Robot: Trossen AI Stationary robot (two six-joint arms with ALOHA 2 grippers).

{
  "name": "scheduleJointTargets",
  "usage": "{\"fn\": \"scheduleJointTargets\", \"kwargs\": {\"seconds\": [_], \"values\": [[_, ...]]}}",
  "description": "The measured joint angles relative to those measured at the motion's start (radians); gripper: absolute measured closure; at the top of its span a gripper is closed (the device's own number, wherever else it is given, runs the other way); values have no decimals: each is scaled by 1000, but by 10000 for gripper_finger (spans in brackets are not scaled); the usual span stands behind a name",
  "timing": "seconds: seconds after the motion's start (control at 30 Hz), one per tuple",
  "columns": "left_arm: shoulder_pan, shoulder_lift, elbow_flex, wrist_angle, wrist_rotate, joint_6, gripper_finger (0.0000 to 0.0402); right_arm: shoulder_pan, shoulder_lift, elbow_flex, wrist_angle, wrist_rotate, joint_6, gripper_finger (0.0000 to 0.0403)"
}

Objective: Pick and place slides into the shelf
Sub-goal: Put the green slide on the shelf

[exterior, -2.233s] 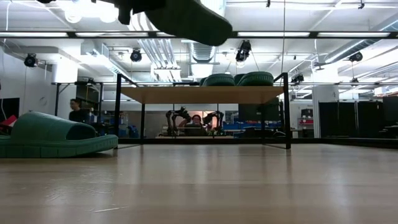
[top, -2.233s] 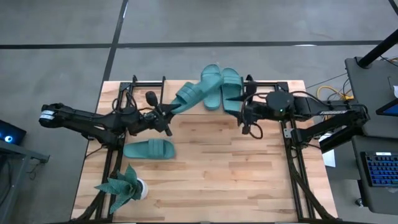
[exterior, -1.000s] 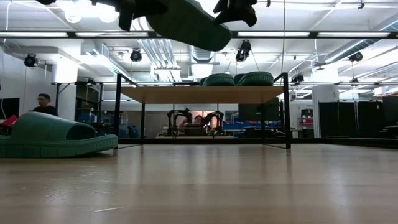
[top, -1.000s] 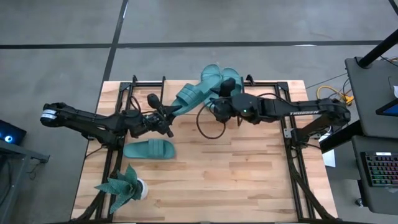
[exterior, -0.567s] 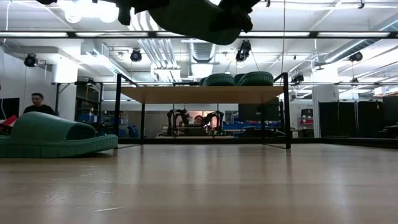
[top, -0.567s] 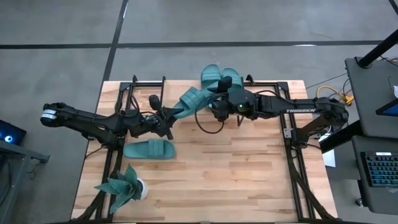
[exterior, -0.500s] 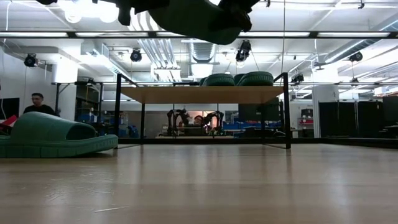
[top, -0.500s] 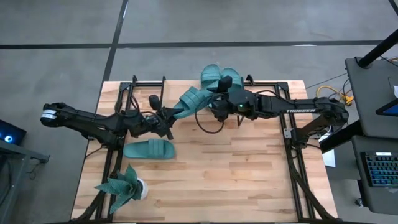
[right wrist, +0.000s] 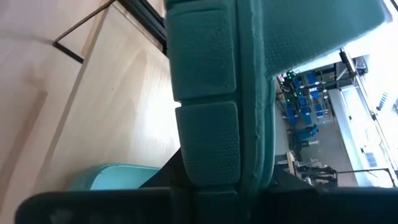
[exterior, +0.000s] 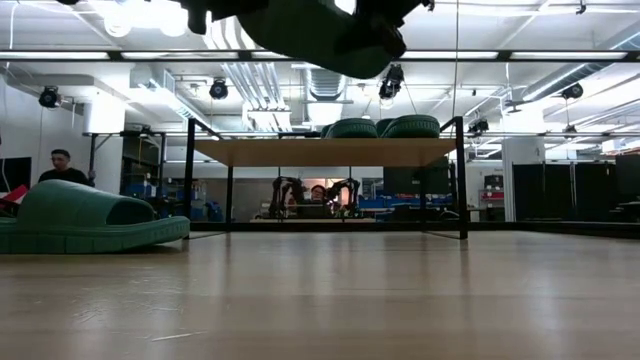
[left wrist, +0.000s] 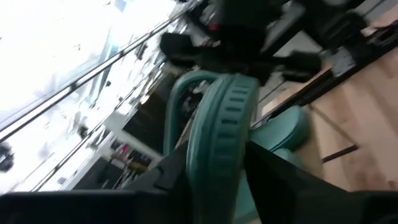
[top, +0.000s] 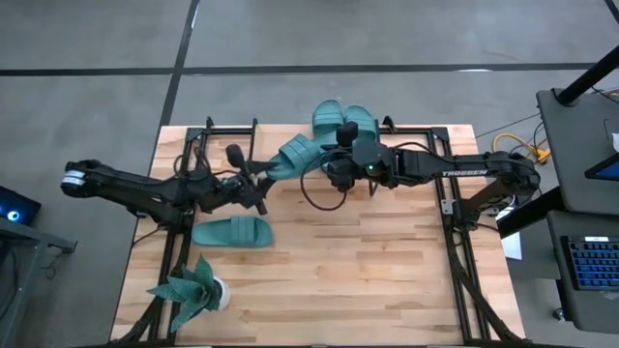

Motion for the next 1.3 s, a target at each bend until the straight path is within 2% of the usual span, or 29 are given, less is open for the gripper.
{"fn": "scheduleJointTargets", "kwargs": {"seconds": [0.13, 0.23, 0.3, 0.47, 0.6, 0.67, 0.8, 0.9, 1.07, 1.17, 1.3], "values": [[-2, -83, 0, -106, -41, -40, 241, -9, 0, -10, 4, 8, 2, 349], [-2, -166, 5, -242, 22, -136, 220, -24, 0, -27, 28, 7, -10, 349], [-2, -226, 5, -332, 119, -203, 211, -31, 0, -44, 74, -11, -33, 349], [-3, -358, -1, -444, 454, -307, 206, -46, 0, -87, 217, -220, -120, 349], [-3, -424, -2, -440, 610, -337, 206, -67, 0, -122, 325, -373, -130, 349], [-3, -437, -2, -441, 641, -341, 206, -82, 0, -141, 366, -428, -130, 349], [-3, -436, -2, -441, 645, -333, 205, -94, 4, -175, 431, -492, -130, 349], [-3, -420, -2, -437, 617, -229, 205, -90, 10, -199, 445, -505, -130, 349], [0, -359, 64, -489, 460, -138, 205, -89, 28, -217, 440, -527, -115, 349], [1, -264, 130, -602, 400, -106, 205, -89, 39, -217, 445, -524, -115, 349], [0, -135, 215, -628, 307, -72, 205, -84, 56, -217, 439, -524, -120, 349]]}}
